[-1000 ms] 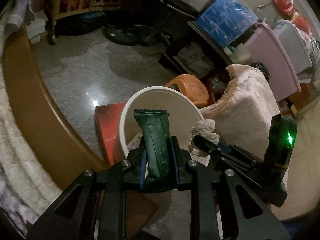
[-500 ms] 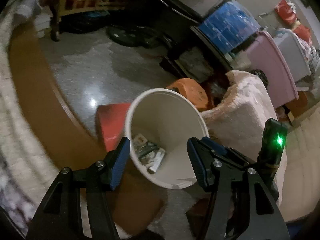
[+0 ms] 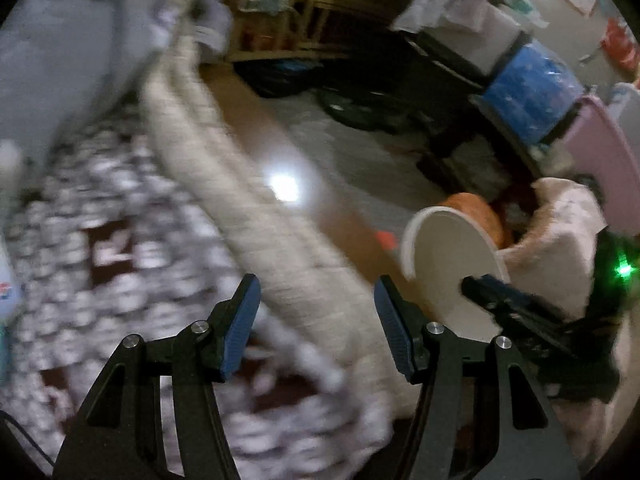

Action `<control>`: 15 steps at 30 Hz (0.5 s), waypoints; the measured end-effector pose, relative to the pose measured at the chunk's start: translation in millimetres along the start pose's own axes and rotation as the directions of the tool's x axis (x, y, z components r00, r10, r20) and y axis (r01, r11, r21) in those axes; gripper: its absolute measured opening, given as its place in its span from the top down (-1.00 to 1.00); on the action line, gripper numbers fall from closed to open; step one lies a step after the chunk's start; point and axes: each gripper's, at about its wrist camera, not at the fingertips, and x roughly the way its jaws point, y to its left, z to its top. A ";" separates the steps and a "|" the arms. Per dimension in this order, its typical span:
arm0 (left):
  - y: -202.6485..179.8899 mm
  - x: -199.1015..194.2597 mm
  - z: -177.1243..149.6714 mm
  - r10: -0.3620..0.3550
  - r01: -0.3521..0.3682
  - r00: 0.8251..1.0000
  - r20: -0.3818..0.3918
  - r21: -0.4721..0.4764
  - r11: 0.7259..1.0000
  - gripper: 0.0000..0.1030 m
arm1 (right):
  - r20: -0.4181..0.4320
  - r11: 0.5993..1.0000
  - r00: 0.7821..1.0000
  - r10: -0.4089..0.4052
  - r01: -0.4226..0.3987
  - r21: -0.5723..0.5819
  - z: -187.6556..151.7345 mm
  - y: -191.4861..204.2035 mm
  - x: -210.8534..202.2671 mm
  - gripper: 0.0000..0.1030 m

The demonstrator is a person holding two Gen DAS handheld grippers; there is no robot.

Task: Collect trash
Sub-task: 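Move both tools back toward the blue packets on the bed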

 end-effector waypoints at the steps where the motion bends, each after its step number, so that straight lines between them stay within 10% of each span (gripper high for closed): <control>1: 6.2 -3.7 -1.5 0.006 -0.006 1.000 0.005 -0.003 1.000 -0.12 | -0.001 1.000 1.000 0.010 -0.010 -0.014 0.6 9.4 0.7 0.18; 15: 141.1 -80.6 -48.7 0.170 -0.162 0.985 0.034 -0.173 0.972 -0.12 | -0.071 0.957 0.987 0.146 -0.159 -0.241 -10.9 155.7 22.4 0.17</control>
